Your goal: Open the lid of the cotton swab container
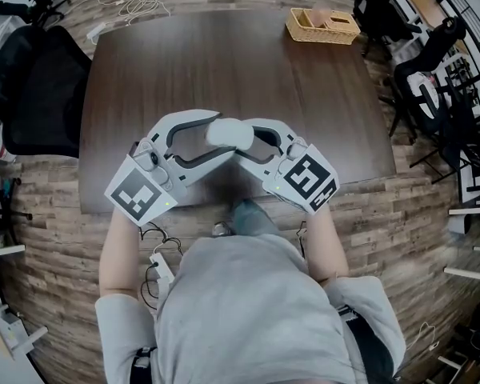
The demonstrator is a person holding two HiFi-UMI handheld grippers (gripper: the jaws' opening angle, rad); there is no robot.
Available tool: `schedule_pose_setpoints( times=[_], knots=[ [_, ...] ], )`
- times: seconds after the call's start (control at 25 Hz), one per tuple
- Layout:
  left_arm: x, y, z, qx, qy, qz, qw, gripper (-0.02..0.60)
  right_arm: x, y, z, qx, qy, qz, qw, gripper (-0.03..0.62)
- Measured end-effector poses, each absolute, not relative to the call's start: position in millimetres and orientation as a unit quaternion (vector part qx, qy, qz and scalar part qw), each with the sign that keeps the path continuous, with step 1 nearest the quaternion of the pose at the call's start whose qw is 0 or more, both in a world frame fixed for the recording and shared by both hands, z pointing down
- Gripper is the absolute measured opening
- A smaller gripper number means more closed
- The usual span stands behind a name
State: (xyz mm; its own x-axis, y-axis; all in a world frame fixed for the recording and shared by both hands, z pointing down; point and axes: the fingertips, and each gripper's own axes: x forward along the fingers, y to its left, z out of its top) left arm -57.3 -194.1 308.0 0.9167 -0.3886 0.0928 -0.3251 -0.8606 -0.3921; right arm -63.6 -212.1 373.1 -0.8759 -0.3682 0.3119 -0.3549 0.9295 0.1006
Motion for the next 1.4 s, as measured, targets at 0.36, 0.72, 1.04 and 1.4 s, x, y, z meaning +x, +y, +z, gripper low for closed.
schedule_pose_setpoints(
  times=[0.36,0.72,1.04,1.4],
  knots=[
    [-59.6,-176.9,308.1,-0.983,0.132,-0.073,0.104,0.212,-58.9,-193.5,367.9,0.145,-0.967,-0.064,0.199,0.186],
    [-42.2,-162.3,311.2,-0.963,0.127,-0.121,0.205,0.195,-52.0,-180.8,372.0,0.135,-0.971,-0.036,0.193,0.186],
    [-41.6,-164.7,310.1,-0.946,0.151,-0.14,0.252,0.196,-49.2,-190.8,373.0,0.176,-0.967,-0.024,0.181,0.187],
    [-54.7,-137.1,275.8,-0.966,0.171,-0.025,0.193,0.198,-38.0,-185.5,357.3,0.229,-0.96,-0.039,0.156,0.187]
  ],
)
